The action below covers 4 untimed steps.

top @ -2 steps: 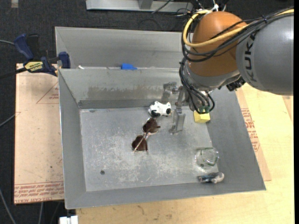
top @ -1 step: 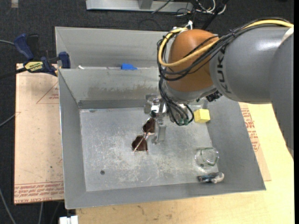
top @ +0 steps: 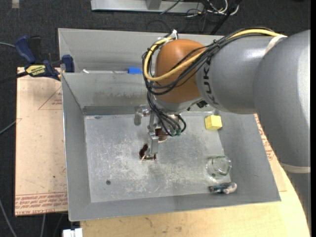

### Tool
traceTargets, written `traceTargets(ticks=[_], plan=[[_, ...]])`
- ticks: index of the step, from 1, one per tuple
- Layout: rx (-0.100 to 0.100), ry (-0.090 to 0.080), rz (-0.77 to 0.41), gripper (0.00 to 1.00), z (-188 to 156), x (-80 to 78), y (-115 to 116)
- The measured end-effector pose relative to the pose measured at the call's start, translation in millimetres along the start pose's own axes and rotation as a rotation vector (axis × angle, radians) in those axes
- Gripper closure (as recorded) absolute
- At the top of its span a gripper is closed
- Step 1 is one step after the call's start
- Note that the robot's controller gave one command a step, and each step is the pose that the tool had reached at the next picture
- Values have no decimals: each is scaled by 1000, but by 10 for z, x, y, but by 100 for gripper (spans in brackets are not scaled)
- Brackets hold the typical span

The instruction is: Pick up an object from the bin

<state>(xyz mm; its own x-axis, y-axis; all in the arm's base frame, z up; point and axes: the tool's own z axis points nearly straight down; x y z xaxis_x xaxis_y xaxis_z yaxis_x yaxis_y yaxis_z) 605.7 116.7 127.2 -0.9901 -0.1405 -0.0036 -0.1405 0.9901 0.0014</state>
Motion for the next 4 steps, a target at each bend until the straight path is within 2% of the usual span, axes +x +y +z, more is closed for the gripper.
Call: traceTargets(ticks=[1,3,4], plan=[[0,4,-80,100,551,782,-152],[-1,10,-83,100,514,776,-159],[1,-4,-170,100,115,680,-245]])
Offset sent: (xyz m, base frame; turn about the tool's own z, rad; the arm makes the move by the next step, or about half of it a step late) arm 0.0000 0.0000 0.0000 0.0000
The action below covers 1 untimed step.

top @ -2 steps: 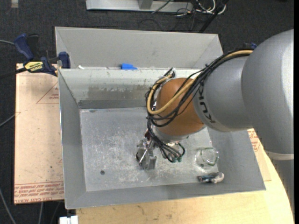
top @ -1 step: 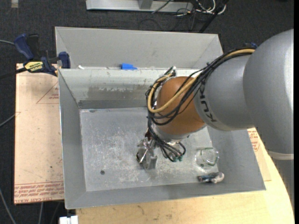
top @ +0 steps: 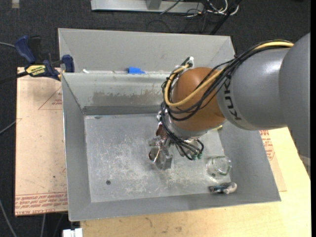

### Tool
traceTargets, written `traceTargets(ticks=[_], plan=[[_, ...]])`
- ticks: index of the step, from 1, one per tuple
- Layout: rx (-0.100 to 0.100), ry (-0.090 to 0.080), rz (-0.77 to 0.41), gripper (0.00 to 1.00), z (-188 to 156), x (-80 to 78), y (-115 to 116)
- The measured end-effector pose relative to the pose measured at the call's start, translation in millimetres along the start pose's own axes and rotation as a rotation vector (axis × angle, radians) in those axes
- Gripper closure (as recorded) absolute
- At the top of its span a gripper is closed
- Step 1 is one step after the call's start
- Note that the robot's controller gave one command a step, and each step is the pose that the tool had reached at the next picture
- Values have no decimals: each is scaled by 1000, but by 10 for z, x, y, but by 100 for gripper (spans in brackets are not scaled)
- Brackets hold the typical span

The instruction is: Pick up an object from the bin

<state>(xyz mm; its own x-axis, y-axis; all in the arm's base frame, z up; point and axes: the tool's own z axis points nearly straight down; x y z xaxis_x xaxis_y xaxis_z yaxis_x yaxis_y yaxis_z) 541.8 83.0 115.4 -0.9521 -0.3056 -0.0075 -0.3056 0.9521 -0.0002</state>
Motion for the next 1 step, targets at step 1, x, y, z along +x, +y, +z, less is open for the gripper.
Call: traceTargets(ticks=[1], plan=[[-3,16,-5,100,-361,203,44]])
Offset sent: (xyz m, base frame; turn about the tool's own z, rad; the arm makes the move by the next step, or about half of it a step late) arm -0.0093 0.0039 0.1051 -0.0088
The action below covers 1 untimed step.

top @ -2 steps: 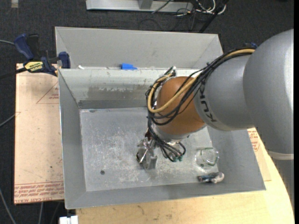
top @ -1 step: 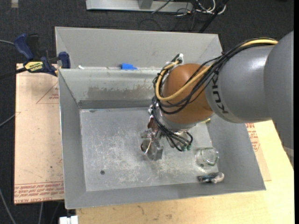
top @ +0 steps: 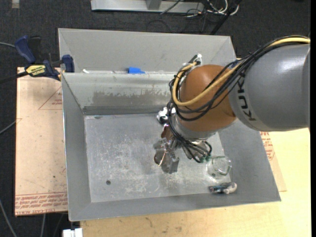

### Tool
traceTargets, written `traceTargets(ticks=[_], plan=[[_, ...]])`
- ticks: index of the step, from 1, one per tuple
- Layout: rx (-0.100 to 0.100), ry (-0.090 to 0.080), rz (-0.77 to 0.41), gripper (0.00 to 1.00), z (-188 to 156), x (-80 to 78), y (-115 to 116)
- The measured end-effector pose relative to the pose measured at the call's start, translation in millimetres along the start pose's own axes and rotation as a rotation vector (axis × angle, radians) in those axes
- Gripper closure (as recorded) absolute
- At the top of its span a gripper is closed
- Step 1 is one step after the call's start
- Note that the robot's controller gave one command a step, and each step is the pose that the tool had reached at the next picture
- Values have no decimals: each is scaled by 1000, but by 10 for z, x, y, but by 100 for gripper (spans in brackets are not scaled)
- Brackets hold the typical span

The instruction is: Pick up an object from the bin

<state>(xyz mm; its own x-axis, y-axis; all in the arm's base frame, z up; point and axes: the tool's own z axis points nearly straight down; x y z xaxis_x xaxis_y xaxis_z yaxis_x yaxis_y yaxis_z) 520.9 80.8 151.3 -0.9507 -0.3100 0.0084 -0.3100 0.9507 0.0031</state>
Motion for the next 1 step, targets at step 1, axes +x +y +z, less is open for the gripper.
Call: traceTargets(ticks=[1], plan=[[2,-9,-1,100,-662,-111,26]])
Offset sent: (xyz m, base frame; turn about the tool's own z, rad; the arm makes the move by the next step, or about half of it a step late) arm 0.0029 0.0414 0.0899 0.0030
